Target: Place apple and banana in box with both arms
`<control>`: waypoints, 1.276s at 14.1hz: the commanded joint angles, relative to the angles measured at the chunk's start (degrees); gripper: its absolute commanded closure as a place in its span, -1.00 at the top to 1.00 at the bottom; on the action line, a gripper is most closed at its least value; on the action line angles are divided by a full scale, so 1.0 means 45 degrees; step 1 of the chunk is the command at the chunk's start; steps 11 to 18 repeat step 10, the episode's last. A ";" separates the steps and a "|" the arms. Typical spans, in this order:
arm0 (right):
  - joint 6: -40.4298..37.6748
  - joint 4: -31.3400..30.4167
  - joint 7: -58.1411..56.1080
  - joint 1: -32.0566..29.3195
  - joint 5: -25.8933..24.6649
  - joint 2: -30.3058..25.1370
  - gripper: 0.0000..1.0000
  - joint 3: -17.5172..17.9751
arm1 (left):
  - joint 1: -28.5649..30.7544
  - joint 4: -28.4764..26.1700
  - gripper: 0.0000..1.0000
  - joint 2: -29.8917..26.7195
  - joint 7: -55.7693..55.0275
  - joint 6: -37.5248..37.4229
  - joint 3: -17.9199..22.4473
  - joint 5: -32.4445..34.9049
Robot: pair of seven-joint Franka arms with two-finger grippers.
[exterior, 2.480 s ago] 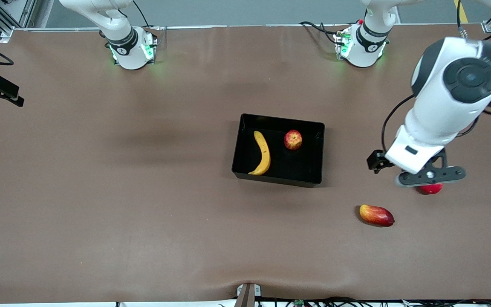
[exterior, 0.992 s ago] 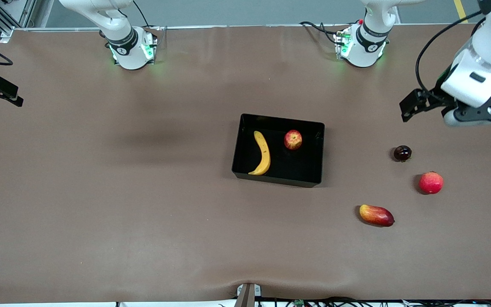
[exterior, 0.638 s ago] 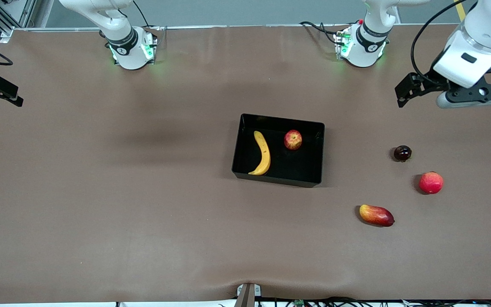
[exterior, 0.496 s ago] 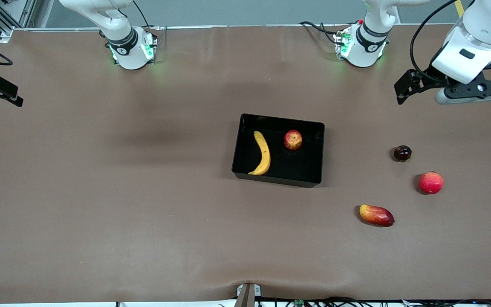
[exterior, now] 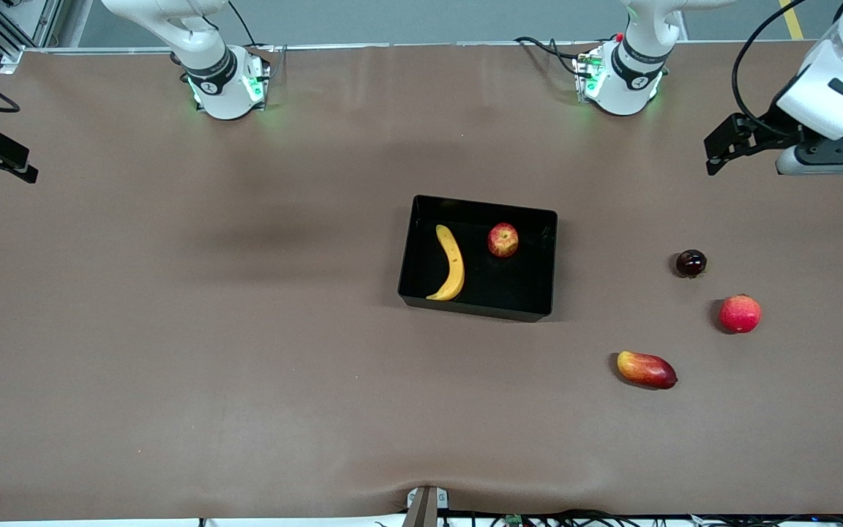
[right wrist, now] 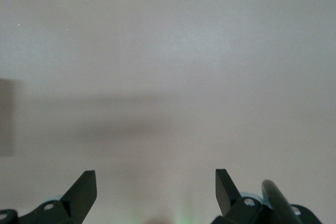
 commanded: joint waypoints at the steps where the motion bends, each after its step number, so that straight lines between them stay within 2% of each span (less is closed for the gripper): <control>1: 0.0010 -0.0205 -0.0063 -0.0232 0.0260 -0.0290 1.00 0.0102 | 0.0263 -0.0066 1.00 -0.0262 0.0243 -0.0096 0.0002 -0.0266; 6: -0.0010 -0.0205 -0.0063 -0.0251 0.0280 -0.0290 1.00 0.0102 | 0.0459 0.0324 1.00 -0.0047 0.0185 -0.0135 0.0002 -0.0110; 10: -0.0029 -0.0224 -0.0083 -0.0505 0.0630 -0.0271 1.00 0.0102 | 0.0518 0.0306 1.00 -0.0008 0.0146 -0.0486 0.0041 -0.0070; 18: -0.0029 -0.0224 -0.0083 -0.0505 0.0630 -0.0271 1.00 0.0102 | 0.0518 0.0306 1.00 -0.0008 0.0146 -0.0486 0.0041 -0.0070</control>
